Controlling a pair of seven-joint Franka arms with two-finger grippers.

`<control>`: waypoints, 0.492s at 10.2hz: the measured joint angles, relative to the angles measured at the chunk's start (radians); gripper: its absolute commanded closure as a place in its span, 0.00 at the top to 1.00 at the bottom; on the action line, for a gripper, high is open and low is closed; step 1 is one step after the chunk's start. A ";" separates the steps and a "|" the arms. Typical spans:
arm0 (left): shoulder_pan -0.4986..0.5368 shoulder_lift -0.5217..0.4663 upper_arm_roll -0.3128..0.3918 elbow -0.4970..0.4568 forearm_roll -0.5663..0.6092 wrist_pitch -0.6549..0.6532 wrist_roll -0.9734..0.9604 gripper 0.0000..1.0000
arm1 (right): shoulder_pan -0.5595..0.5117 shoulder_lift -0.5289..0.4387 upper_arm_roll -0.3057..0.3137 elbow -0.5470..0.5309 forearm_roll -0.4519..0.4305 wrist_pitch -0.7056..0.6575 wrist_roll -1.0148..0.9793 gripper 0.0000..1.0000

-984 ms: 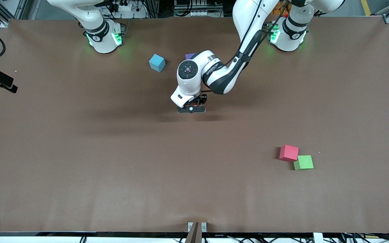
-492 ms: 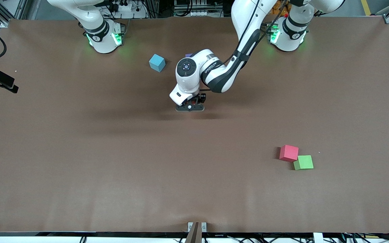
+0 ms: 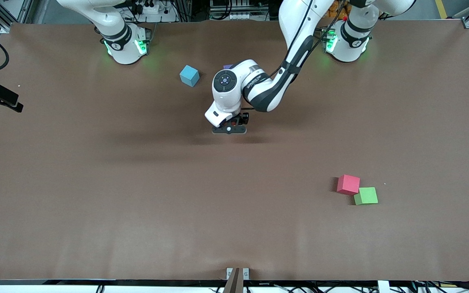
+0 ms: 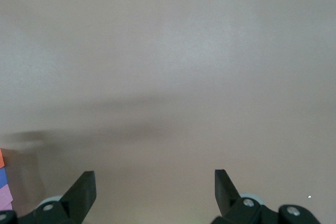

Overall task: Arrange blocks into number 1
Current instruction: 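Carry the orange cube with the left gripper while the right gripper retracts, then place the orange cube at the column's end with the left gripper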

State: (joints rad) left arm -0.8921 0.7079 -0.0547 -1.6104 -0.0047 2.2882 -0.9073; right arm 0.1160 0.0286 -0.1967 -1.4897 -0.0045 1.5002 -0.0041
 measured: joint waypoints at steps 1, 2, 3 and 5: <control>0.001 -0.002 0.000 0.004 0.000 0.007 -0.005 1.00 | 0.000 0.000 0.000 0.000 0.000 0.000 0.000 1.00; 0.002 -0.010 0.000 0.013 0.000 0.013 -0.020 1.00 | 0.000 0.000 0.001 0.000 0.000 0.000 0.000 1.00; 0.005 -0.033 0.000 0.023 0.000 0.018 -0.045 1.00 | 0.000 0.000 0.002 0.000 0.000 0.000 0.000 1.00; 0.025 -0.118 0.006 0.033 0.000 0.010 -0.066 1.00 | 0.000 0.001 0.003 0.000 0.000 -0.001 0.000 1.00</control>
State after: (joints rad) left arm -0.8675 0.5894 -0.0488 -1.5769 -0.0048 2.2977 -0.9736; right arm 0.1160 0.0292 -0.1939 -1.4896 -0.0045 1.4997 -0.0041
